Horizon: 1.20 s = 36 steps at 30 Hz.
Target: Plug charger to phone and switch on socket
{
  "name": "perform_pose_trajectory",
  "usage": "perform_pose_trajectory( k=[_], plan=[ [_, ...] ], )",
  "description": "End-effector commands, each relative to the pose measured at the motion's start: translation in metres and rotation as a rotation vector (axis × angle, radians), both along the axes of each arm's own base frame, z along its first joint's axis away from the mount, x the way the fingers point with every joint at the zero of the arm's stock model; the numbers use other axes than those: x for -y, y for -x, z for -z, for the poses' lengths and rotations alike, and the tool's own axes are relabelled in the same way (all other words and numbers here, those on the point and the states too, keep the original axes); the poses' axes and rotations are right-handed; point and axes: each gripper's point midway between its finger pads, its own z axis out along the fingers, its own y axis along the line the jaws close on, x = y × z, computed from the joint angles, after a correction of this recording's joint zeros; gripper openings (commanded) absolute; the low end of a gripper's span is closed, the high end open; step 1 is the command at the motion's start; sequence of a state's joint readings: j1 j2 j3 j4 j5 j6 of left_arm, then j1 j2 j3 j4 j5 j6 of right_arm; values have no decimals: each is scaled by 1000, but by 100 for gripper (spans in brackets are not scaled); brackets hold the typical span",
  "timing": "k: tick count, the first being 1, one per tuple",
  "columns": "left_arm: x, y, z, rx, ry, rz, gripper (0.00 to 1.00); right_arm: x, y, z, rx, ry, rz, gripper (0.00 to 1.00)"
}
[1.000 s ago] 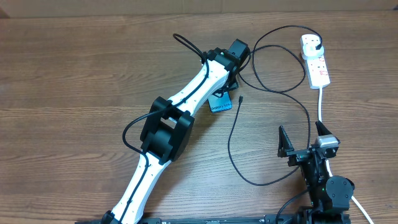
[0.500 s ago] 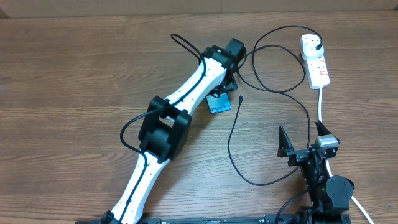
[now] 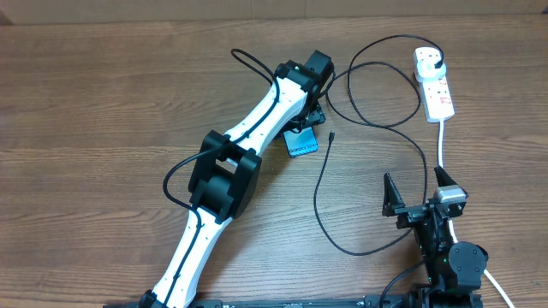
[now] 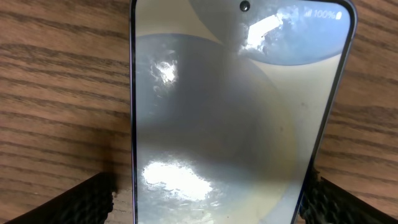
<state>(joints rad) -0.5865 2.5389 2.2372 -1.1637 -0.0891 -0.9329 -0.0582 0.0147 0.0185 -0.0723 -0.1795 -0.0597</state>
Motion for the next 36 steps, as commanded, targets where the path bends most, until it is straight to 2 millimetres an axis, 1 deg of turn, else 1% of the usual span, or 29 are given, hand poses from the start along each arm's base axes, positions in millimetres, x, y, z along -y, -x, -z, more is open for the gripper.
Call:
perform_pose_trajectory(
  k=[1, 6, 11, 17, 19, 24, 27, 36],
  plan=[
    [-2, 16, 23, -75, -9, -1, 89, -2, 0, 1, 5, -3, -9, 100],
    [-3, 17, 24, -79, -11, -1, 83, -2, 0, 1, 5, -3, -9, 100],
    [-2, 16, 24, -76, -9, -2, 82, -2, 0, 1, 5, -3, -9, 100],
    [-2, 16, 24, -77, -10, -1, 71, -2, 0, 1, 5, -3, -9, 100],
    [-2, 17, 24, -79, -10, -1, 69, -2, 0, 1, 5, -3, -9, 100],
    [-2, 22, 24, -103, 0, -1, 69, -2, 0, 1, 5, -3, -9, 100],
    [-1, 22, 24, -104, 4, -1, 66, -2, 0, 1, 5, -3, -9, 100],
    [-2, 20, 24, -101, 6, -4, 66, -2, 0, 1, 5, -3, -9, 100]
  ],
)
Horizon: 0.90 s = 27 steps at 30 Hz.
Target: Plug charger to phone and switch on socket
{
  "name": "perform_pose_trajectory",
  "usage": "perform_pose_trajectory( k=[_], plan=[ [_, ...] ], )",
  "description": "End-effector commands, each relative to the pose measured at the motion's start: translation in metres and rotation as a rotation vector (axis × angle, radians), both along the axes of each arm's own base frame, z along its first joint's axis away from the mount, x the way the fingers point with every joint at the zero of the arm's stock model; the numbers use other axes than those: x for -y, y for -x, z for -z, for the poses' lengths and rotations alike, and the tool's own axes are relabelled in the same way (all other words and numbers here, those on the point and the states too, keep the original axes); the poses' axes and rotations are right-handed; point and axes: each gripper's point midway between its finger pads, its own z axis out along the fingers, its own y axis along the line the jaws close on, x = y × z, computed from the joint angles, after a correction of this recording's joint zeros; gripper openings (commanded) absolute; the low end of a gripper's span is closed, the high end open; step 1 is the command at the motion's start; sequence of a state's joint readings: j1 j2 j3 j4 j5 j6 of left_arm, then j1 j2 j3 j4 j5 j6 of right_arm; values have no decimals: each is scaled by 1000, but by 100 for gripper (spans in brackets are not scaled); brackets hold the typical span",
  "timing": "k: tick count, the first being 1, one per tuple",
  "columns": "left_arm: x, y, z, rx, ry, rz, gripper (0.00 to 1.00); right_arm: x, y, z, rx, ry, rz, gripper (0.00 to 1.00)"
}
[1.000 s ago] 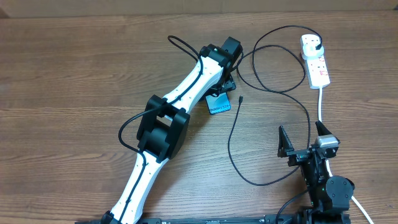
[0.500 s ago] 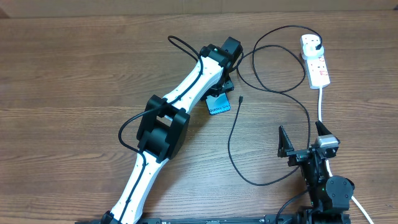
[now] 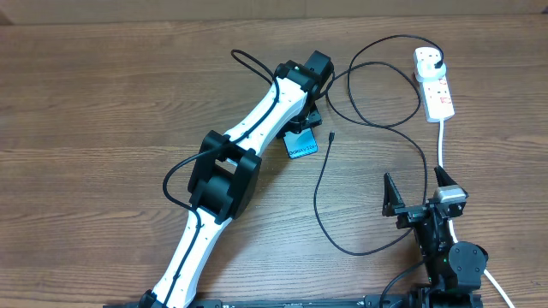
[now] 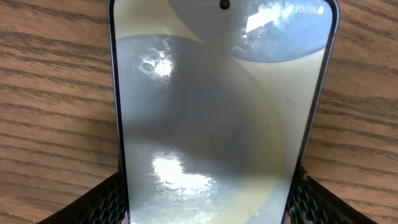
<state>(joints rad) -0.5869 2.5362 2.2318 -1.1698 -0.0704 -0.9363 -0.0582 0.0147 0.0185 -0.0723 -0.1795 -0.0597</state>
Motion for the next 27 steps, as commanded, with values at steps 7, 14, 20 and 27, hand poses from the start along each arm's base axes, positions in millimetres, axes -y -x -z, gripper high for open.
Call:
perform_pose_trajectory(
  k=[7, 14, 20, 27],
  plan=[
    [-7, 15, 23, -113, 35, -24, 67, -2, 0, 1, 5, -3, -9, 100],
    [-12, 14, 22, -144, 75, -47, 68, -2, 0, 1, 5, -3, -9, 100],
    [-11, 9, 12, -133, 82, -31, 68, -2, 0, 1, 5, -3, -9, 100],
    [-8, 4, -5, -106, 99, -30, 68, -2, 0, 1, 5, -3, -9, 100]
  ],
)
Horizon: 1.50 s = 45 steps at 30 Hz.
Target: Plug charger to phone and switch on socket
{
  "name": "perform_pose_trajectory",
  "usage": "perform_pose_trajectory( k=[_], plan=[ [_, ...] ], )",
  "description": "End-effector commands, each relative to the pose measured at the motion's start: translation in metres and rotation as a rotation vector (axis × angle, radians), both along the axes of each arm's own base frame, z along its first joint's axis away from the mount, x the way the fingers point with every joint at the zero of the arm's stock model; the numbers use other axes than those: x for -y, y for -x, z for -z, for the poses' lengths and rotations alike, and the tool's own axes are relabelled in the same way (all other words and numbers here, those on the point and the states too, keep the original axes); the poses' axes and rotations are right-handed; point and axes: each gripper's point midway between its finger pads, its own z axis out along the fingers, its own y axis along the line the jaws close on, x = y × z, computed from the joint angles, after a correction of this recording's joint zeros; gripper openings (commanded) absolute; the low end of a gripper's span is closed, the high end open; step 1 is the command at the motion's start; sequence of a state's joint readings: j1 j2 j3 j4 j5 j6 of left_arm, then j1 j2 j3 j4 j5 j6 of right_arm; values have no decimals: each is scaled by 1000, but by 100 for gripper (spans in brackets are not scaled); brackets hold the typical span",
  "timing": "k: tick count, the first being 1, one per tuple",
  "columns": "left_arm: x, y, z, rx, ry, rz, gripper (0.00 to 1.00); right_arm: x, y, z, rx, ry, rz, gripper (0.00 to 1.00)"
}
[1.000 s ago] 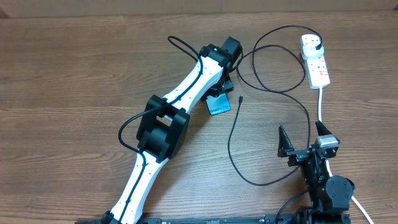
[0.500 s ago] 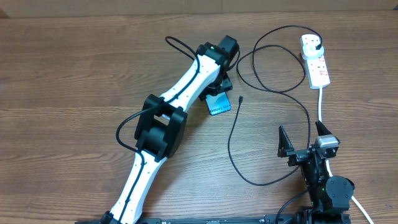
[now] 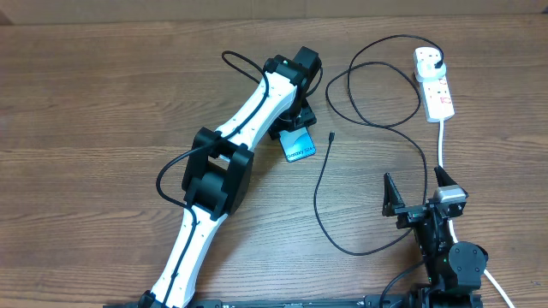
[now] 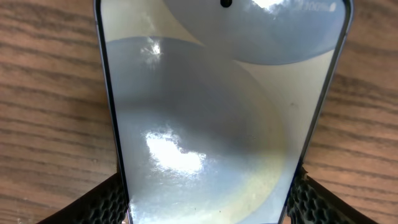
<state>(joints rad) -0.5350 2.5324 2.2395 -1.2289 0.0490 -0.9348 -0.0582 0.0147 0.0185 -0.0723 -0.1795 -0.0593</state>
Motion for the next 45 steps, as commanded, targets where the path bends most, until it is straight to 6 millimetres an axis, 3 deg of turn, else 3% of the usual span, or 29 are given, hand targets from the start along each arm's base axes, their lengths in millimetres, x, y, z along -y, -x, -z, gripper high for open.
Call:
perform_pose_trajectory(
  k=[1, 15, 21, 33, 45],
  plan=[
    [3, -4, -5, 3, 25, 11, 69, -2, 0, 1, 5, -2, -9, 100],
    [-6, -8, -24, 33, -26, 34, 69, -2, 0, 1, 5, -2, -9, 100],
    [3, -7, -38, 29, 25, 36, 69, -2, 0, 1, 5, -2, -9, 100],
    [40, -8, -82, -65, 409, 19, 69, -2, 0, 1, 5, -2, -9, 100],
    [38, -16, -128, -211, 809, -42, 69, -2, 0, 1, 5, -2, -9, 100]
  ],
)
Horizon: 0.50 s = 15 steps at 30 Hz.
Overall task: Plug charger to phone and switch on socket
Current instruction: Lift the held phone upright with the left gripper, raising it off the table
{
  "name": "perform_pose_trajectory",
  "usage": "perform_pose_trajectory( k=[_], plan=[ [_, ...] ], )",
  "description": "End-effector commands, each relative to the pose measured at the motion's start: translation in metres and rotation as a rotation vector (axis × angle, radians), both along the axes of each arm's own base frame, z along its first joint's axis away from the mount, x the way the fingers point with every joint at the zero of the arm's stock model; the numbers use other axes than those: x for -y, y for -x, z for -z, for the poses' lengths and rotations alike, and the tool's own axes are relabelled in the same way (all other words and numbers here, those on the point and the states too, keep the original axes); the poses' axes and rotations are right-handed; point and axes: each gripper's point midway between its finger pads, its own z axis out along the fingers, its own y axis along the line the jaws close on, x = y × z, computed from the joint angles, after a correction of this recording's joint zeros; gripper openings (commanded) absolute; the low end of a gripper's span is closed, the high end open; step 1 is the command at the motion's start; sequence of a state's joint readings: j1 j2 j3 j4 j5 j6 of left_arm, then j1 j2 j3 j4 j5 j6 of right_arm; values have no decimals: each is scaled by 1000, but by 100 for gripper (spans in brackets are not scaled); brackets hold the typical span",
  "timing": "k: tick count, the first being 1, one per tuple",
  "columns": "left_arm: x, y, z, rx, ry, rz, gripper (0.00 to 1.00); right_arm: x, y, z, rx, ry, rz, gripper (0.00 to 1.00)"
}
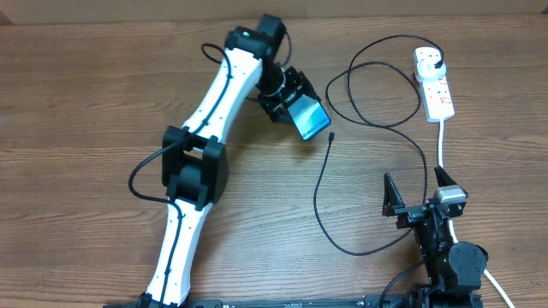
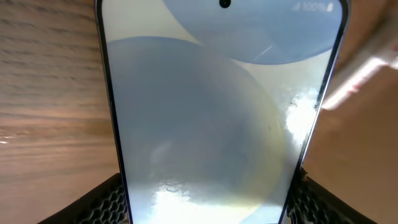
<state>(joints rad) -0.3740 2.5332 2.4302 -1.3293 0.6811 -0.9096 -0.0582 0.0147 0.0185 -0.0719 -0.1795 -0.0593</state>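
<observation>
A phone [image 1: 310,118] with a lit screen is clamped by its long edges in my left gripper [image 1: 291,101], raised off the table and tilted. In the left wrist view the phone [image 2: 217,106] fills the frame, with the black fingers [image 2: 102,199] pressed on both of its sides. The black charger cable's free end [image 1: 329,137] lies on the wood just below and right of the phone. The cable loops back to a plug in the white power strip [image 1: 437,90] at the far right. My right gripper [image 1: 417,190] stands open near the front right, holding nothing.
The cable [image 1: 318,201] curves across the wooden table [image 1: 103,103] between the phone and my right arm. The strip's white lead [image 1: 441,141] runs down toward the right arm's base. A blurred view of the strip [image 2: 364,71] shows beside the phone.
My left gripper, shut on the phone, has moved toward the far side and turned. The phone has gone from flat on the table to raised and tilted, nearer the cable's free end.
First my left fingers stood apart on either side of the phone lying flat. Then they were closed against its edges. After that the arm had shifted slightly left with the phone low. Now the phone is held up and turned. The right arm stayed still.
</observation>
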Motion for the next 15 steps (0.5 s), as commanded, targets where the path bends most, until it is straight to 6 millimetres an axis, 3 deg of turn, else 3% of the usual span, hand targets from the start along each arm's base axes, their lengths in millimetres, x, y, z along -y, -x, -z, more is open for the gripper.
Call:
perform_pose_trajectory(
  k=[1, 15],
  plan=[
    [10, -4, -44, -14, 234, 10, 69, -2, 0, 1, 5, -2, -9, 100],
    [6, -15, -111, -139, 640, -19, 70, -2, 0, 1, 5, -2, -9, 100]
  ],
)
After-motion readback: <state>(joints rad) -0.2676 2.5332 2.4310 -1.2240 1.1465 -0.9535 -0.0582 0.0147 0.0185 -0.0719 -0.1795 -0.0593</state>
